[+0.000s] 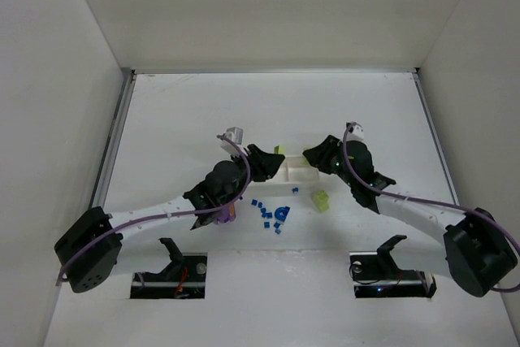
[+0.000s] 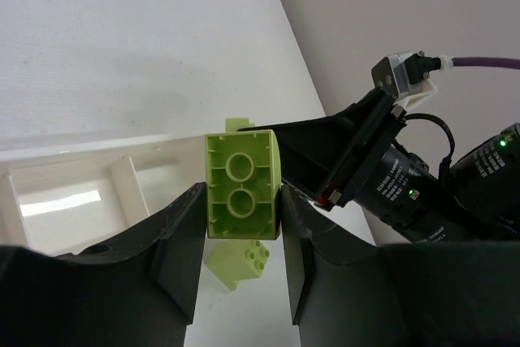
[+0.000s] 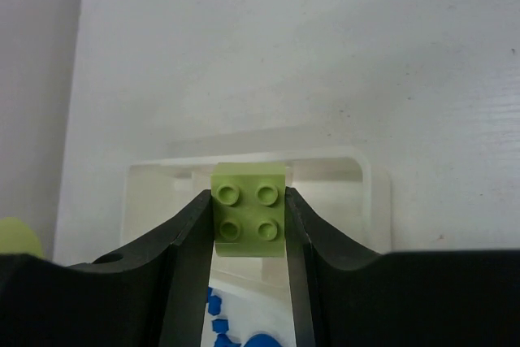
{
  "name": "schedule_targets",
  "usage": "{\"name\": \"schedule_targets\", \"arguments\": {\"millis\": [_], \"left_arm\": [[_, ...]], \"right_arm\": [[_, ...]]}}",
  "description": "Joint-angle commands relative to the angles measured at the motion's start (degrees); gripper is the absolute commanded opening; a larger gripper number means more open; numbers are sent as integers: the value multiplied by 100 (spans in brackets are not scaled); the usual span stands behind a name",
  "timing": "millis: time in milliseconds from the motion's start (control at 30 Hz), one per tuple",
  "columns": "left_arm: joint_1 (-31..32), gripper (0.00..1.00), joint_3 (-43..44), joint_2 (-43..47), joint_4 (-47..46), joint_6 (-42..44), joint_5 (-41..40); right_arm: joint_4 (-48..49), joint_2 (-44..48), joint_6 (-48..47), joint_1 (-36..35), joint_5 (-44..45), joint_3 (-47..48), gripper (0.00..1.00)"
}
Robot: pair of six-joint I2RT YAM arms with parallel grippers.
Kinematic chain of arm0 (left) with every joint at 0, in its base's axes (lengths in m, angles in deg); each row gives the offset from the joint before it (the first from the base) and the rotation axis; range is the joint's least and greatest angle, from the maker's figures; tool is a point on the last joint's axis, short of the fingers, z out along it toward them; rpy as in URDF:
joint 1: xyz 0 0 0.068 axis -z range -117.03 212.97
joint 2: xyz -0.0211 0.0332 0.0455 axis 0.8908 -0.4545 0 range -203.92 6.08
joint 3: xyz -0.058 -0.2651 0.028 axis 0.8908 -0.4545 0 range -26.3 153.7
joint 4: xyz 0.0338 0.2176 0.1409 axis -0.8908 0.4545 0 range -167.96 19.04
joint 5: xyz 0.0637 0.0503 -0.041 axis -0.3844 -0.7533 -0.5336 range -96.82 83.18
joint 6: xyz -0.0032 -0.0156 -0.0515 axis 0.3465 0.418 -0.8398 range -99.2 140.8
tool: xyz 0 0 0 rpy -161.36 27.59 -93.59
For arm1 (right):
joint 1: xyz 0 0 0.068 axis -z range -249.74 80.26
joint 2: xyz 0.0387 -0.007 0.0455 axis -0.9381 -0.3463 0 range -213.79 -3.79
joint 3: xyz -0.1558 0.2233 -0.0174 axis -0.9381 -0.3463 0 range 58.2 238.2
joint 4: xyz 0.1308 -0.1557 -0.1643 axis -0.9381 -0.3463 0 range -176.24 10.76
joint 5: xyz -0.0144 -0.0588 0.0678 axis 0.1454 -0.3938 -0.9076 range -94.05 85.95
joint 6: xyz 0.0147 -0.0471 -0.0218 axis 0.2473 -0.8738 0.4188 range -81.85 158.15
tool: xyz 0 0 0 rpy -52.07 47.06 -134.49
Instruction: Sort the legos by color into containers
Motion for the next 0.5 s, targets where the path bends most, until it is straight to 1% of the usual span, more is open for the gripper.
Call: {"name": "schedule_targets", "arguments": {"millis": [0, 67, 133, 200, 300, 333, 400, 467], "left_arm": [[104, 13, 306, -49, 131, 465, -347], [112, 13, 315, -67, 132, 465, -347], [112, 14, 341, -137, 132, 465, -347], [130, 14, 402, -251, 132, 465, -312], [200, 14, 560, -531, 132, 465, -259], [218, 15, 622, -637, 132, 482, -241], [262, 15, 771, -865, 158, 526, -189], [323, 16, 991, -1138, 254, 588, -83]], "right_arm": [[-236, -89, -365, -112, 450, 306, 43], [-210, 7, -366, -121, 520, 272, 53], [-236, 121, -383, -121, 529, 245, 58], [-262, 244, -427, -121, 529, 192, 60], [-315, 473, -462, -121, 529, 43, 61], [-350, 552, -462, -113, 529, -9, 58], [-438, 780, -480, -95, 564, -141, 48], [-595, 1026, -497, -121, 704, -299, 35]]}}
